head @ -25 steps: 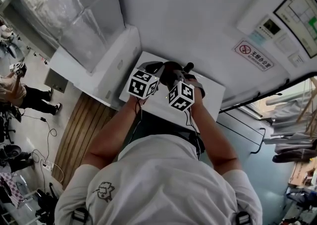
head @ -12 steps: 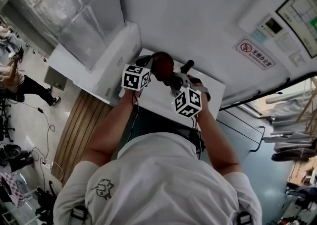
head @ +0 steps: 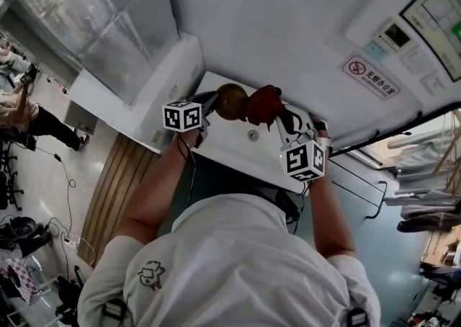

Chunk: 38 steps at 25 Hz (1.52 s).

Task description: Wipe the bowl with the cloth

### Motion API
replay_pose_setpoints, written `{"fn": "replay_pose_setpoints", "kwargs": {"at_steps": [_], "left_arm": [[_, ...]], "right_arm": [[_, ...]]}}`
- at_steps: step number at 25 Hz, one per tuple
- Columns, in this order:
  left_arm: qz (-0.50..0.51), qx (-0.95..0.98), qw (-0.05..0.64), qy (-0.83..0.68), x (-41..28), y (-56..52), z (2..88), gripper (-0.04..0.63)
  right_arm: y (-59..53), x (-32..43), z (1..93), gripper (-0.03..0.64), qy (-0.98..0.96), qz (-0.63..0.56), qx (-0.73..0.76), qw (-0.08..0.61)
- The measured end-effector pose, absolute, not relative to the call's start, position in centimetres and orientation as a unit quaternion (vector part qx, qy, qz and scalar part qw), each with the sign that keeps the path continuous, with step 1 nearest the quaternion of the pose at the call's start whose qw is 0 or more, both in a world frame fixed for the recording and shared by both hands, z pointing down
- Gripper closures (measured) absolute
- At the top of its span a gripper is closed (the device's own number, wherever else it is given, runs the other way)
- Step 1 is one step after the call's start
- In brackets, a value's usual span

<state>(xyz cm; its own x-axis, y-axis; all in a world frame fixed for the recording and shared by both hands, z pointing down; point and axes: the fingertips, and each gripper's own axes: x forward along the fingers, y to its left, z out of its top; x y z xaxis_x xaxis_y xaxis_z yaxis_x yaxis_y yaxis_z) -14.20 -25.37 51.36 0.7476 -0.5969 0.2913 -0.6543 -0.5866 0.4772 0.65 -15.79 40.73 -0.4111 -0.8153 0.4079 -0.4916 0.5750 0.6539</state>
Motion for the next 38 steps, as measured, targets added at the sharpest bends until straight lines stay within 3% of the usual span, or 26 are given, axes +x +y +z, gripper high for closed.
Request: {"fn": "replay_pose_setpoints", "kwargs": {"at_steps": [6, 12, 18, 23, 38], "left_arm": [[-0.029, 0.881, 0.366, -0.299, -14.7, -25.2, 51.9, 0.572], [-0.115, 0.886, 0.399, -0.206, -11.8, -23.6, 48.3, 0.572], [-0.131, 0.869, 0.448, -0.166, -9.8, -22.2, 46.9, 0.572], [-0.067, 0.899, 0.401, -0.165, -8.8, -21.6, 48.1, 0.572], [-0.100, 0.935, 0.339, 0.018, -3.6, -16.9, 39.9, 0.572]], "right_arm": [[-16.1, 2.8, 38.7, 0.569, -0.821, -0.196, 0.427, 0.325], [-15.8, 0.2, 40.0, 0.569, -0.867, -0.143, 0.382, 0.285], [-14.8, -3.1, 38.2, 0.569, -0.930, -0.063, 0.320, 0.171], [-15.0, -3.2, 37.6, 0.569, -0.941, -0.053, 0.296, 0.156], [-18.8, -0.6, 34.9, 0.569, -0.961, 0.057, 0.265, 0.046]]}}
